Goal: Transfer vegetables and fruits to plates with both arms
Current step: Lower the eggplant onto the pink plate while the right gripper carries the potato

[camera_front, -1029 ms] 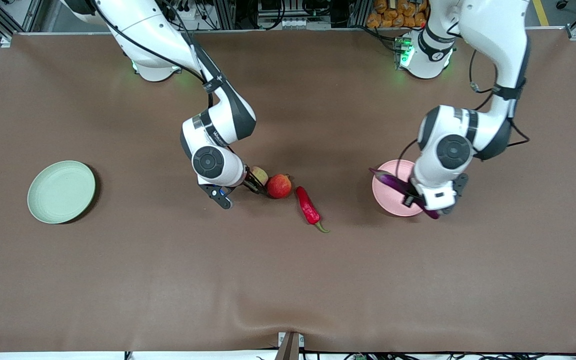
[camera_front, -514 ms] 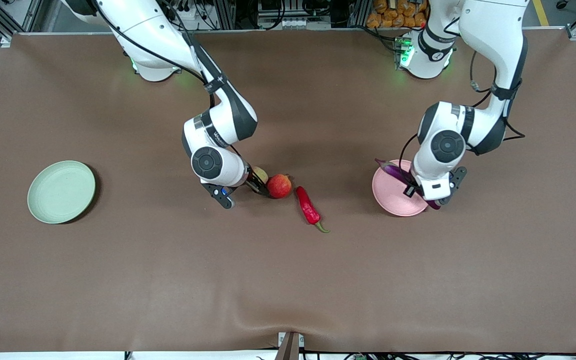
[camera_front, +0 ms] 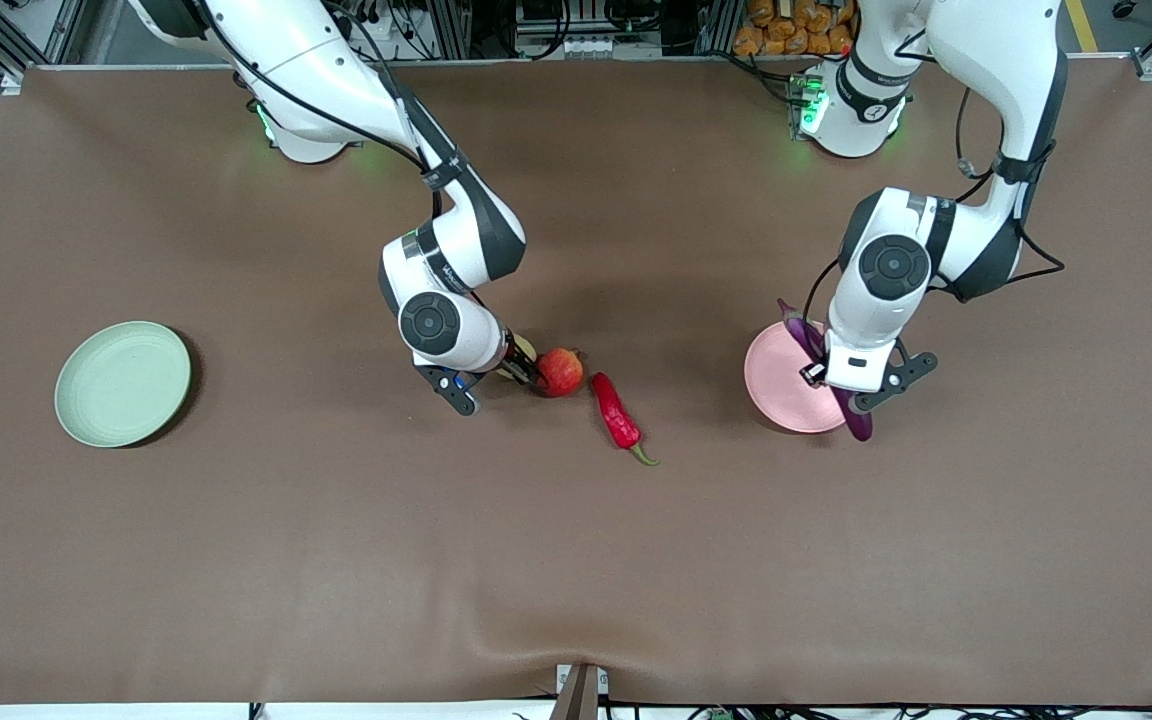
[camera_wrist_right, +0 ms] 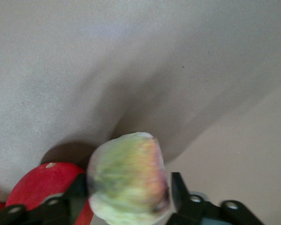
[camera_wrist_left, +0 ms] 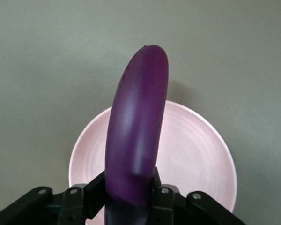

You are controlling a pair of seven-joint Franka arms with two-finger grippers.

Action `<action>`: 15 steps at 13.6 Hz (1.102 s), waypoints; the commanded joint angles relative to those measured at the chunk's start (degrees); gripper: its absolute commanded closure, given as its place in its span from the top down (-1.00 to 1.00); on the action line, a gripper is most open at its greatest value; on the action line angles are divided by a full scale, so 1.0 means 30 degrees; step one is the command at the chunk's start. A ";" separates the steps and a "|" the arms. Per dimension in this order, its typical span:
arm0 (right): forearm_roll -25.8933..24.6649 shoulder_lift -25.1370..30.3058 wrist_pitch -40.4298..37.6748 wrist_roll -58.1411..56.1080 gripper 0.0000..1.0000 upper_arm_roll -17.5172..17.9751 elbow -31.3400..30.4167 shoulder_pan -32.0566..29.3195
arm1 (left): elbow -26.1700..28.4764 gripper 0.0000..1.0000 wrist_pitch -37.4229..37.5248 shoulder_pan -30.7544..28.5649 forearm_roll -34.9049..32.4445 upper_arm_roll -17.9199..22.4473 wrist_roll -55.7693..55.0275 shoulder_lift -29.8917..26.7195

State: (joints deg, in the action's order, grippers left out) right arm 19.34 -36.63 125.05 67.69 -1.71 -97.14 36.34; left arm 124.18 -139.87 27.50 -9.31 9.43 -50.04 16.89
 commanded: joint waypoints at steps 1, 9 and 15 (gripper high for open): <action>0.0350 0.0226 -0.0693 0.0172 -1.00 -0.0190 0.0008 -0.0216 | 0.0646 -1.00 -0.0546 -0.0259 -0.0618 -0.0274 0.4672 -0.0271; -0.3031 0.3713 -1.1177 -0.5446 -1.00 -0.0366 0.0392 -0.5104 | 0.1760 -1.00 -0.3471 -0.0641 -0.0618 -0.0332 0.7951 0.0314; -0.7021 0.4829 -1.1276 -1.8912 -1.00 -0.0366 -0.1575 -1.3068 | 0.3046 -0.89 -0.6313 -0.0758 -0.0618 -0.0274 0.7892 0.0433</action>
State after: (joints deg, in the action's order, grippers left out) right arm 2.18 -24.83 90.36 20.13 -4.32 -99.73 3.52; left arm 131.11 -155.17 26.03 -9.83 8.91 -26.67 18.75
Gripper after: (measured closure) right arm 0.326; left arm 0.643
